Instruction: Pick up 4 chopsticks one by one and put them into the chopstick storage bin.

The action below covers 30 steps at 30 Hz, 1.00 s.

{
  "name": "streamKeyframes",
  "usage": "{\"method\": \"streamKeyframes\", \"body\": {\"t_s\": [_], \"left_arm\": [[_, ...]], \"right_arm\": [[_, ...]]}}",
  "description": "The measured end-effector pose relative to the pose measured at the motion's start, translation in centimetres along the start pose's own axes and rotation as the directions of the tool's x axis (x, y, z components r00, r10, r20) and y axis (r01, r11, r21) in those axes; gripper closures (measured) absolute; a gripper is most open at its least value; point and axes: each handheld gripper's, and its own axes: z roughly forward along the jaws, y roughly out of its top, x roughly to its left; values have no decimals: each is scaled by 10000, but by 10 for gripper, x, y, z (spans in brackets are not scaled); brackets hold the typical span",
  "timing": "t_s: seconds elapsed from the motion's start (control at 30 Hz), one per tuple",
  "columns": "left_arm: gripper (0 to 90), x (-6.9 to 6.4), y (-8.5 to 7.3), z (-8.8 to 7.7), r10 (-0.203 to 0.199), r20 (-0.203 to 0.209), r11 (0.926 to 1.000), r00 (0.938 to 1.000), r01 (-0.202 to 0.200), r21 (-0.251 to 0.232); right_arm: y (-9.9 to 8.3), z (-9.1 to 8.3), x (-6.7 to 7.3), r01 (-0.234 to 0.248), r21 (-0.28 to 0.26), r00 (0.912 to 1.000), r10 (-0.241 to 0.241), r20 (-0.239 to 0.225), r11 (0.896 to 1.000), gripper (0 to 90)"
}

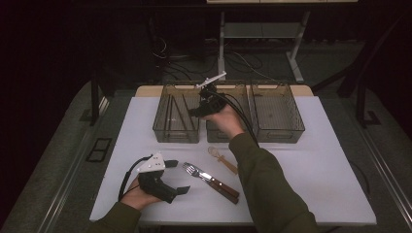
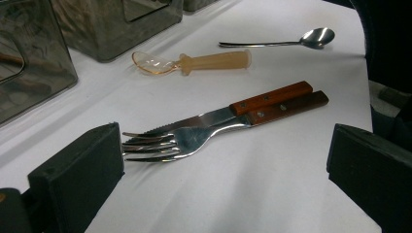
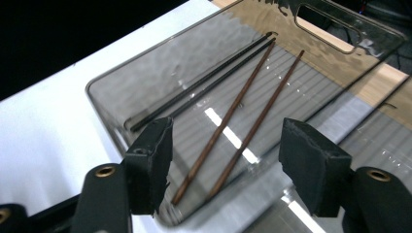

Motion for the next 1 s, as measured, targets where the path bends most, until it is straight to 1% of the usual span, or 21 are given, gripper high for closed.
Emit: {"method": "streamKeyframes", "body": {"t_s": [0.1, 0.13, 0.23, 0.27, 0.37, 0.4, 0.5, 0.63, 0.7, 0.77, 0.8, 0.83, 1.0], "left_arm": [[0, 1, 0, 0, 95, -24, 9999, 10000, -94, 134], [0, 1, -1, 0, 25, -38, 9999, 10000, -24, 152], [0, 1, -1, -1, -9, -71, 9999, 10000, 10, 162], [0, 1, -1, 0, -67, -61, 9999, 10000, 68, 90], [0, 2, -2, -1, 43, -97, 9999, 9999, -41, 148], [0, 1, -2, -1, -61, -74, 10000, 10000, 62, 71], [0, 2, -2, -1, -101, -115, 9999, 9999, 102, 111], [0, 3, -2, -2, -76, -152, 9999, 9999, 78, 141], [0, 3, -2, -2, -133, -138, 9999, 9998, 134, 66], [0, 2, -2, -1, -114, -162, 9998, 9998, 116, 135], [0, 2, -2, -1, -107, -193, 9998, 9998, 110, 166], [0, 2, -2, -1, -118, -215, 9998, 9997, 121, 168], [0, 2, -2, -1, -128, -282, 9998, 9995, 133, 176]], "right_arm": [[-7, -11, -1, 202, -48, 9998, -202, -40, 9998, 351], [-10, -14, -1, 242, -83, 9997, -242, -23, 9997, 346], [-16, -24, -3, 329, -224, 9994, -332, -122, 9992, 338], [-18, -27, -3, 382, -258, 9992, -385, -130, 9989, 336], [-25, -34, -3, 540, -282, 9983, -545, -180, 9981, 331], [-27, -36, -3, 645, -290, 9977, -650, -170, 9975, 330], [-35, -43, -3, 745, -297, 9967, -753, -298, 9968, 325], [-48, -53, -6, 648, -372, 9965, -667, -508, 9972, 307], [-55, -58, -7, 644, -412, 9967, -663, -469, 9971, 305], [-62, -64, -9, 650, -531, 9967, -675, -457, 9965, 303], [-66, -67, -10, 573, -587, 9970, -602, -484, 9966, 303], [-70, -70, -11, 501, -607, 9974, -531, -488, 9969, 303], [-91, -84, -18, 456, -684, 9978, -487, -443, 9966, 302]]}}
